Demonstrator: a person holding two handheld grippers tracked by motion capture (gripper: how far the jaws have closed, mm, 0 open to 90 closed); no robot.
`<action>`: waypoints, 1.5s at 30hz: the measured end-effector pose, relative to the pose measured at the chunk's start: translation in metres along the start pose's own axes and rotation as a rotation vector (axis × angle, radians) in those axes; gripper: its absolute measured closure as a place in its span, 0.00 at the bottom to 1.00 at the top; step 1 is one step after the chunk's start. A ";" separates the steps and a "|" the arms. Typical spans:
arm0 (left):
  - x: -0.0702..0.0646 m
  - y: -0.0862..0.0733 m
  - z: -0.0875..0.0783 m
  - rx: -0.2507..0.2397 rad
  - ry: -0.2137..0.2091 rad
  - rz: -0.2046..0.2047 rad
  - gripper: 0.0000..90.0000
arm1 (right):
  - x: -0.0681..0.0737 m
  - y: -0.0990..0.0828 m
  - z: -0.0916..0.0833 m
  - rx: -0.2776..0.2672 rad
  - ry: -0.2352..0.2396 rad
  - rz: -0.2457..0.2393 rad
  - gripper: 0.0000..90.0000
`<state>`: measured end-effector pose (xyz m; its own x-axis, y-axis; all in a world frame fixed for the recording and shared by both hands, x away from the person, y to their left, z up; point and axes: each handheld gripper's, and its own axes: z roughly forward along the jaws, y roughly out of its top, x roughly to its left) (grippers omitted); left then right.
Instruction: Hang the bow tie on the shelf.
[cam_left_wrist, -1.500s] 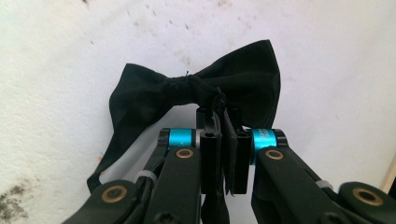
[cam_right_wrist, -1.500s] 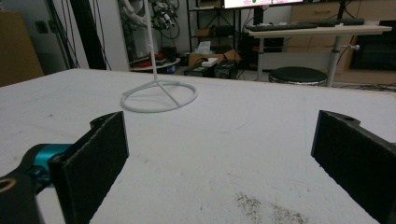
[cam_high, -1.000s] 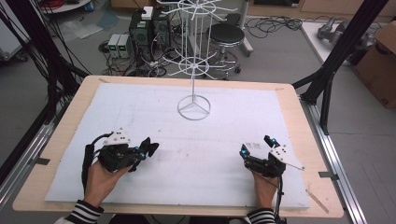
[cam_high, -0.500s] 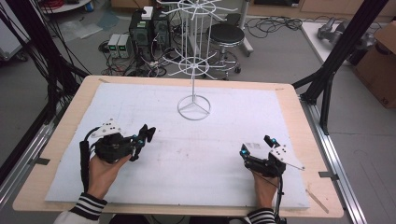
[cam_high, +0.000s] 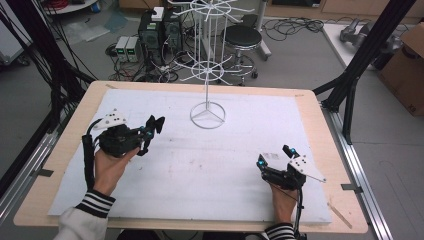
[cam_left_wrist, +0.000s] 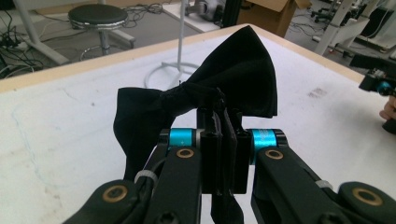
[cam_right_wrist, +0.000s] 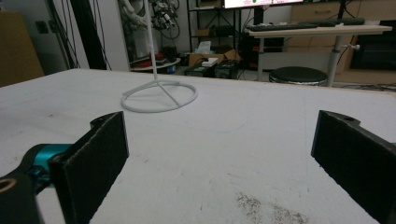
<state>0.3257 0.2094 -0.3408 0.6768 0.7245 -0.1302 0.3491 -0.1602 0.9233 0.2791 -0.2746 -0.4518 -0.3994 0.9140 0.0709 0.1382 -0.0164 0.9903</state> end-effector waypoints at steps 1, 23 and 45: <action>0.000 0.000 0.000 0.000 0.000 0.000 0.96 | 0.000 0.000 0.000 0.000 0.001 0.001 0.03; 0.012 0.064 0.025 -0.063 -0.007 0.011 0.96 | 0.001 0.000 0.000 0.005 0.004 -0.002 0.03; 0.024 0.108 0.060 -0.080 -0.009 0.009 0.96 | 0.001 0.000 0.000 0.000 0.007 -0.014 0.03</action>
<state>0.4181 0.1689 -0.2661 0.6853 0.7175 -0.1249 0.2903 -0.1118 0.9504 0.2790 -0.2739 -0.4517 -0.4077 0.9113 0.0580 0.1330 -0.0036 0.9911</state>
